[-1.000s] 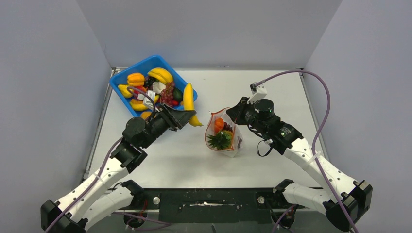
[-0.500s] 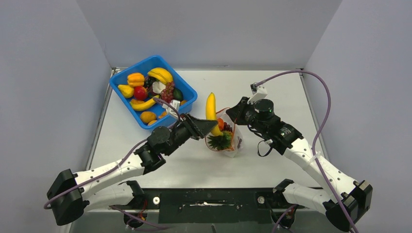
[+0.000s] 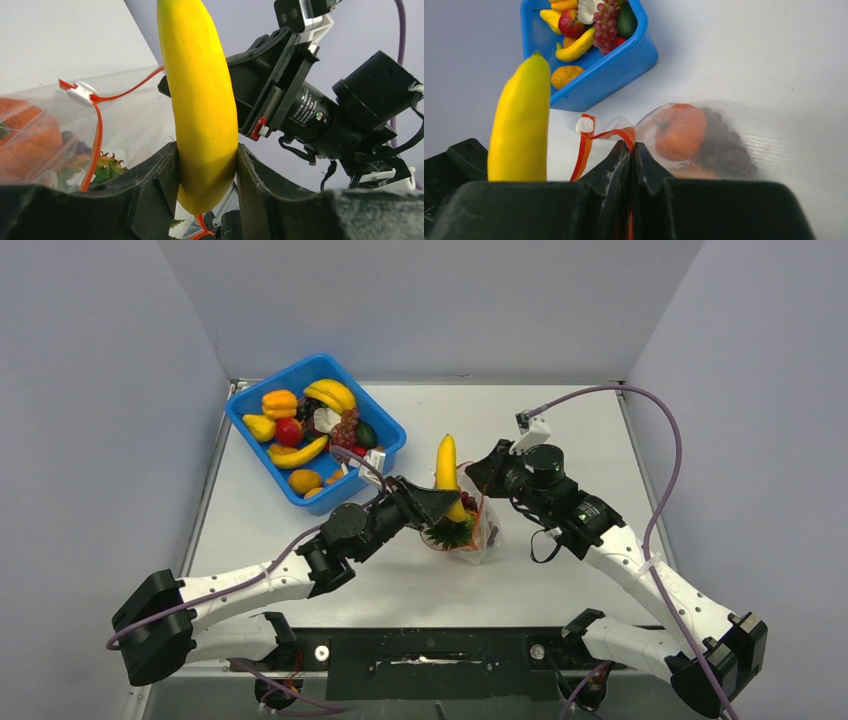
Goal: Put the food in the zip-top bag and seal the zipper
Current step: Place the fake fruit in the zipper food storage bag.
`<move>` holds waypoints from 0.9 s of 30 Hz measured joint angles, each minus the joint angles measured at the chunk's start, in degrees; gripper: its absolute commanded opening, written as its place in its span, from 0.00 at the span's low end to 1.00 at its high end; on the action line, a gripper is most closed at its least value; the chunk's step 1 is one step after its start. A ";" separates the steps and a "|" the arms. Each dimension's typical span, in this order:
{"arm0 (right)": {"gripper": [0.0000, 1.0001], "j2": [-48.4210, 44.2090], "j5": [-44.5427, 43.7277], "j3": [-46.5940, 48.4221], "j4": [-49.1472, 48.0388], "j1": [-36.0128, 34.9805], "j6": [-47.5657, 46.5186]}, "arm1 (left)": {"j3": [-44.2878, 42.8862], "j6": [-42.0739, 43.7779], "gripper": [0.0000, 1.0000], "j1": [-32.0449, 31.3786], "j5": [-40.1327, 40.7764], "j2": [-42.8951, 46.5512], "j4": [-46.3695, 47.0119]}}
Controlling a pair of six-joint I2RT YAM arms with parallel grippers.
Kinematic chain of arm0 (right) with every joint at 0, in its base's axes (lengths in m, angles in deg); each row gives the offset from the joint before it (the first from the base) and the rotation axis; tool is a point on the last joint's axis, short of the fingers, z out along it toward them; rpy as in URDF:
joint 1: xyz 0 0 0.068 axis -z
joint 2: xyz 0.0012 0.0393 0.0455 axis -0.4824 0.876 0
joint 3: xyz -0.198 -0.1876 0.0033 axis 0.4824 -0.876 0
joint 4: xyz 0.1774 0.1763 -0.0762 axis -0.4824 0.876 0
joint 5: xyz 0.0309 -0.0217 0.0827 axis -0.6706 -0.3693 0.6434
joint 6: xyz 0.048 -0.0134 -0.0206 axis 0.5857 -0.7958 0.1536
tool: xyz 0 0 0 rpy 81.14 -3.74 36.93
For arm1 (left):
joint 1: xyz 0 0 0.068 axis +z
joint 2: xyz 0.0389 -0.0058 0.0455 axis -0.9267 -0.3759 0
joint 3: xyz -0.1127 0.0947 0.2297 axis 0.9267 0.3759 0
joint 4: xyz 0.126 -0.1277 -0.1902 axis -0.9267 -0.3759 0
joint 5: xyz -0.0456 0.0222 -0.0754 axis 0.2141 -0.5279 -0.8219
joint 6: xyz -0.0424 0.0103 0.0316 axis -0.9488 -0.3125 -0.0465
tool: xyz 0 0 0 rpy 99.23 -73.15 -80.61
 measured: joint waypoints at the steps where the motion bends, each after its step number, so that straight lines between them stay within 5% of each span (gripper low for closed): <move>1: 0.00 0.00 0.00 0.00 0.00 -0.02 0.00 | 0.02 0.00 0.35 -0.31 0.04 -0.35 0.04; 14: 0.00 0.00 0.00 0.00 -0.02 -0.02 0.00 | -0.02 1.57 0.54 -2.14 2.95 -0.33 -5.29; 19: 0.00 0.00 0.00 0.00 -0.02 -0.04 0.02 | -0.02 2.38 0.53 -2.14 5.49 2.32 -8.24; 23: 0.00 0.00 0.00 0.00 -0.04 -0.04 0.02 | -0.02 3.17 0.41 -2.14 6.40 3.02 -8.72; 27: 0.00 0.02 0.02 0.00 -0.07 -0.04 0.02 | -0.48 3.96 0.39 -2.14 6.05 2.54 -9.77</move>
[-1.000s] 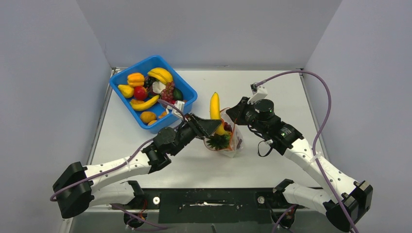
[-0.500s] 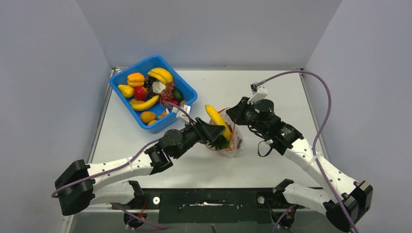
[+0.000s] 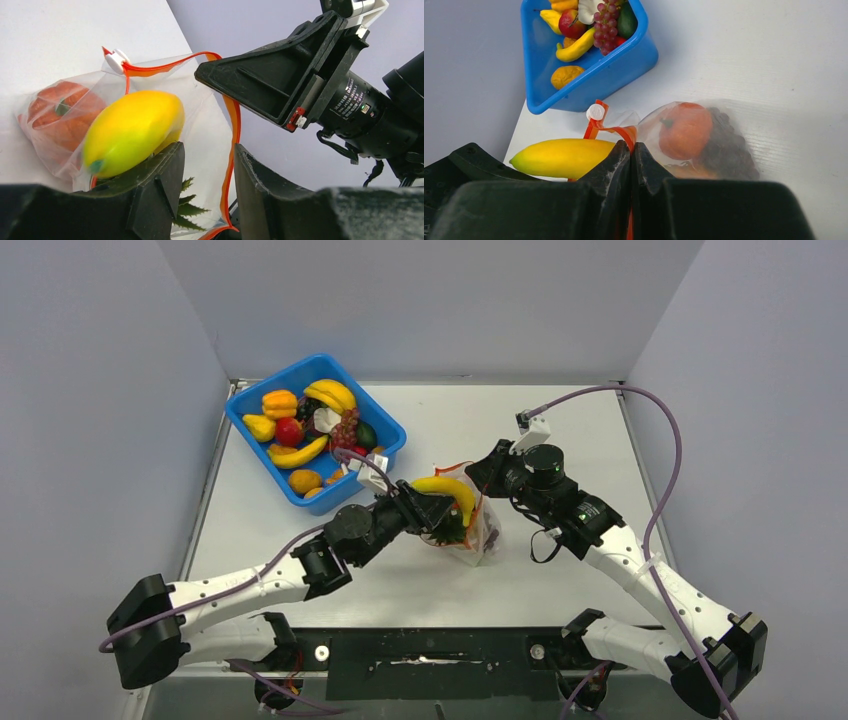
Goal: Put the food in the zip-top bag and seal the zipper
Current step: Place the fake fruit in the zipper food storage bag.
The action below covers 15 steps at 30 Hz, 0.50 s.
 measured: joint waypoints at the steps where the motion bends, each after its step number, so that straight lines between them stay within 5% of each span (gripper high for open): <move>1: 0.00 0.00 0.00 0.00 0.00 0.00 0.00 | -0.39 0.26 0.39 0.00 -0.26 -0.39 -0.07; 15: 0.00 0.00 0.00 0.00 0.02 0.00 -0.02 | -6.32 8.46 0.49 -0.02 2.29 1.79 -13.03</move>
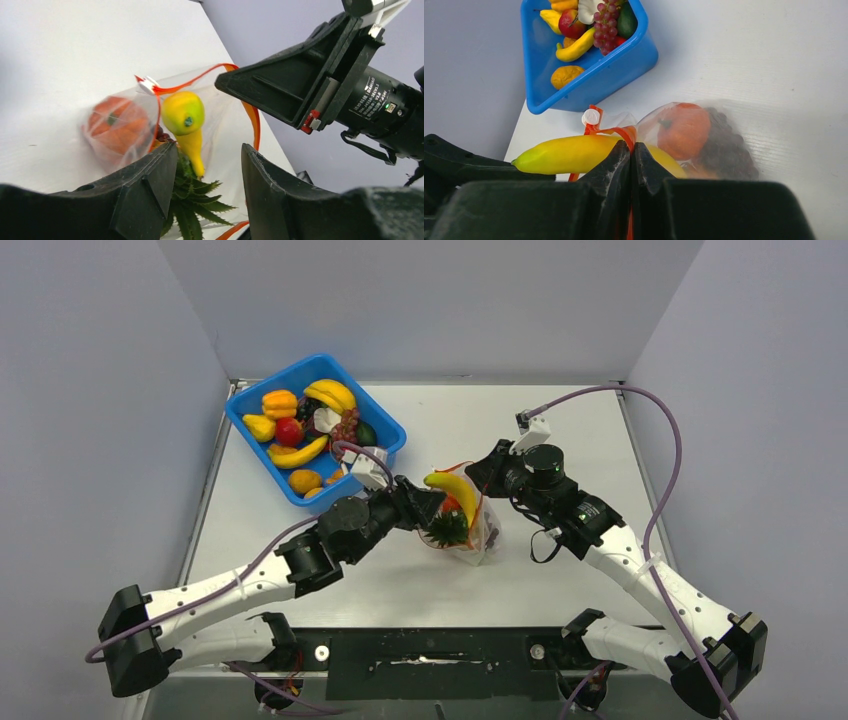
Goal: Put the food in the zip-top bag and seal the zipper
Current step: Place the fake fruit in the zipper food storage bag.
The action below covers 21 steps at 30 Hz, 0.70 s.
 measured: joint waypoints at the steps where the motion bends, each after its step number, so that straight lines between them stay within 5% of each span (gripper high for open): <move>1: 0.00 0.00 0.00 0.00 0.00 0.00 0.00 | -0.15 0.70 0.49 0.04 1.03 1.01 -1.20; 12: 0.00 0.02 0.07 0.00 0.00 -0.37 0.02 | -4.37 8.66 0.48 1.97 3.58 0.50 -6.99; 18: 0.00 0.04 0.09 0.00 -0.02 -0.66 0.04 | -6.16 11.30 0.05 2.56 1.95 -2.82 -6.91; 21: 0.00 0.11 0.17 0.00 -0.07 -0.70 0.02 | -7.28 11.54 0.00 2.64 -0.61 -4.50 -6.47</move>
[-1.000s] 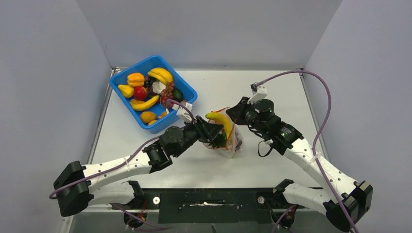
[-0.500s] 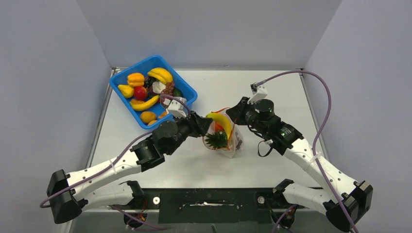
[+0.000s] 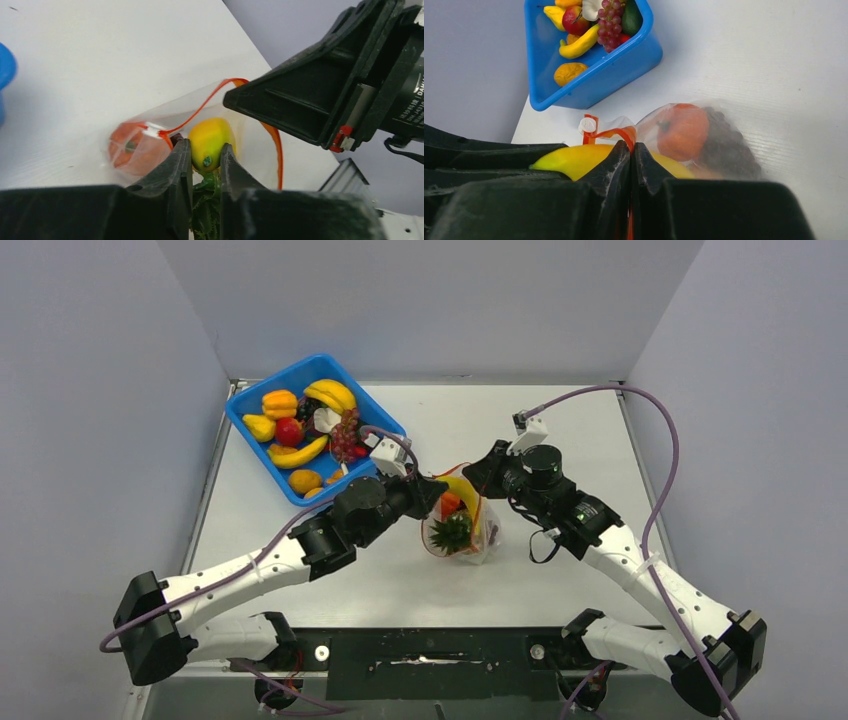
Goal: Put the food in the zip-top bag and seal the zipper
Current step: Place the fake fruit in the zipper food storage bag.
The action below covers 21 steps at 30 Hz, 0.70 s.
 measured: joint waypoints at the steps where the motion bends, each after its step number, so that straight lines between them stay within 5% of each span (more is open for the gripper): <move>1: 0.00 0.11 0.22 0.00 -0.17 0.00 -0.02 | -0.02 -0.22 0.00 0.00 -1.36 -0.59 0.63; 13: 0.00 4.00 10.99 0.57 -5.05 -1.05 -4.09 | 2.91 -5.35 0.02 1.09 -7.34 -4.79 4.79; 21: 0.00 3.91 11.39 0.57 -5.44 -1.75 -4.17 | 2.89 -5.70 0.44 4.46 -6.12 -4.11 -0.17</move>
